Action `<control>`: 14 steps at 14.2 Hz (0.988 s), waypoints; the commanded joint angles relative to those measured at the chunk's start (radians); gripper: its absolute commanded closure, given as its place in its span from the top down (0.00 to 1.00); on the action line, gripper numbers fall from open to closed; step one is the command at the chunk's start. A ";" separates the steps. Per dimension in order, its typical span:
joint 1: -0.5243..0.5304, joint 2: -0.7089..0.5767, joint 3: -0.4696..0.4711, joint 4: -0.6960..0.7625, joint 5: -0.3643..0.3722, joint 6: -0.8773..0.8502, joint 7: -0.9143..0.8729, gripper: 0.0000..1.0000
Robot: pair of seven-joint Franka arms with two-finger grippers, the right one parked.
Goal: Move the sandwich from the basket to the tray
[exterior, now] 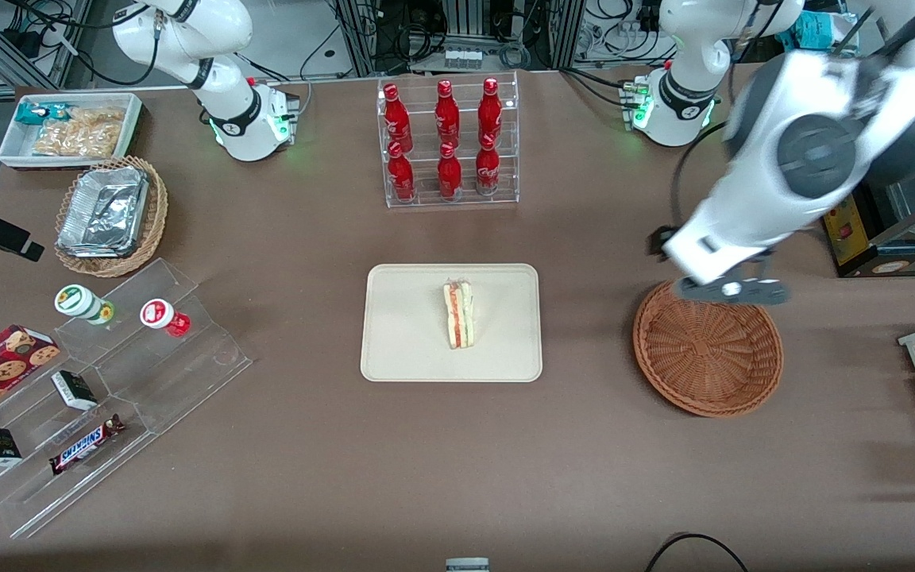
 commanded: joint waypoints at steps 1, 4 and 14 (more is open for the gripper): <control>0.051 -0.077 0.033 0.048 -0.017 -0.104 0.039 1.00; 0.065 -0.100 0.027 0.120 -0.051 -0.162 0.011 1.00; -0.036 -0.110 0.106 0.074 -0.057 -0.164 0.017 1.00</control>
